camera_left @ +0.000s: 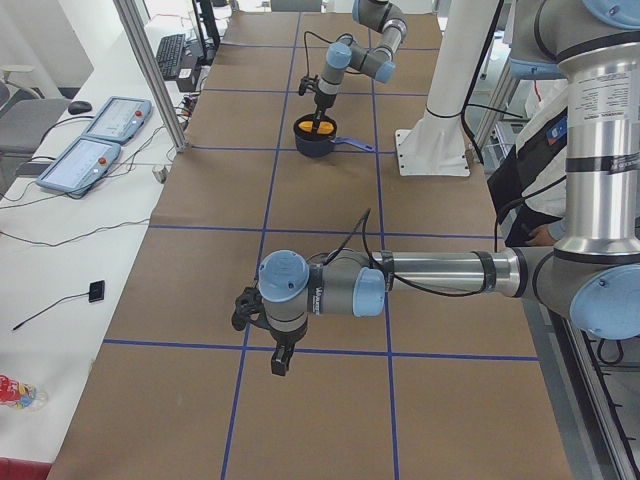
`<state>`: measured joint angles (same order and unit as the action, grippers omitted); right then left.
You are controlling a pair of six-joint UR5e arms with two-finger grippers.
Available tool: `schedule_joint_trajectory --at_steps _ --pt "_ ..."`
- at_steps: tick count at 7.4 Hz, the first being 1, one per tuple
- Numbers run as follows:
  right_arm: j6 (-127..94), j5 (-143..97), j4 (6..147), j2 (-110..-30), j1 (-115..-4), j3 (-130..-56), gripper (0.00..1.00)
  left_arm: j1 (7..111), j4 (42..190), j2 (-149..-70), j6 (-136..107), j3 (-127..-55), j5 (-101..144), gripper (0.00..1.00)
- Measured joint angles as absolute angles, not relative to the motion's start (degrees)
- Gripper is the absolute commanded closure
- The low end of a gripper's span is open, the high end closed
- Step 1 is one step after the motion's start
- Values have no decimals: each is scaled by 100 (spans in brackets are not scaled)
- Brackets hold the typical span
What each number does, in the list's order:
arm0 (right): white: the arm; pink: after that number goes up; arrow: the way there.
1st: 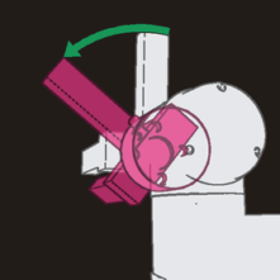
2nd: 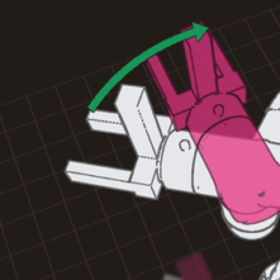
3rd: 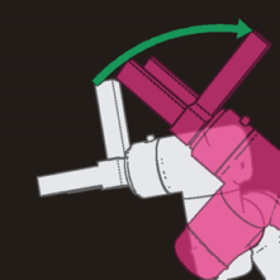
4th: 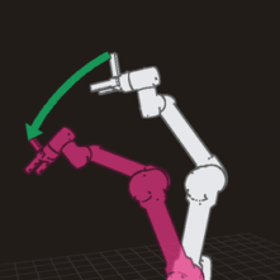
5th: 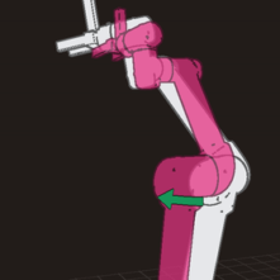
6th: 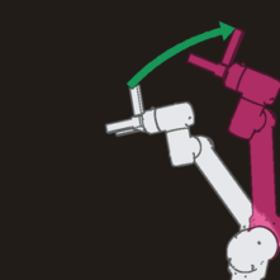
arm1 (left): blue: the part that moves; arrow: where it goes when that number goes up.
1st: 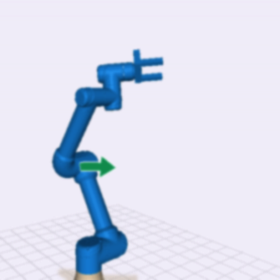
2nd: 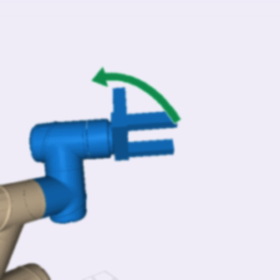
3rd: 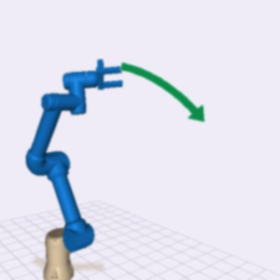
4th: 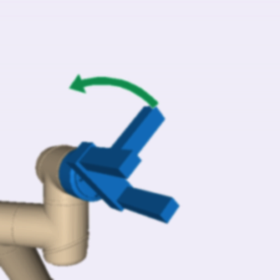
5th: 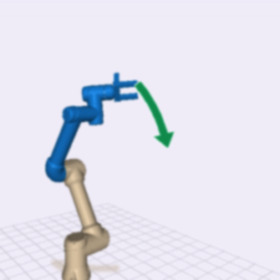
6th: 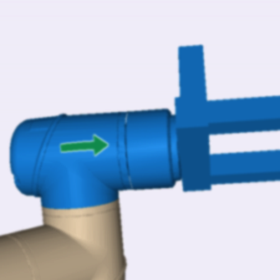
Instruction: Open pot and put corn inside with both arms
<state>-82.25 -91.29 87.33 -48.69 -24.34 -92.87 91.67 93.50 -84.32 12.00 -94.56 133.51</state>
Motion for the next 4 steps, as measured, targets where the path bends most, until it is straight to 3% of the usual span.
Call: schedule_joint_trajectory --at_steps 1,2,3,4 --pt "-8223 -9123 8642 -4880 -2395 -9198 73 9167 9351 -8422 1202 -9457 13350 1" --pt "-8216 -9118 8606 -4877 -2369 -9145 51 9167 9351 -8409 1203 -9457 13351 1" --pt "-8203 -9116 8593 -4873 -2355 -9115 18 9167 9352 -8400 1204 -9459 13351 1" --pt "-8194 -9115 8589 -4871 -2351 -9103 1 9167 9352 -8397 1204 -9461 13352 1"
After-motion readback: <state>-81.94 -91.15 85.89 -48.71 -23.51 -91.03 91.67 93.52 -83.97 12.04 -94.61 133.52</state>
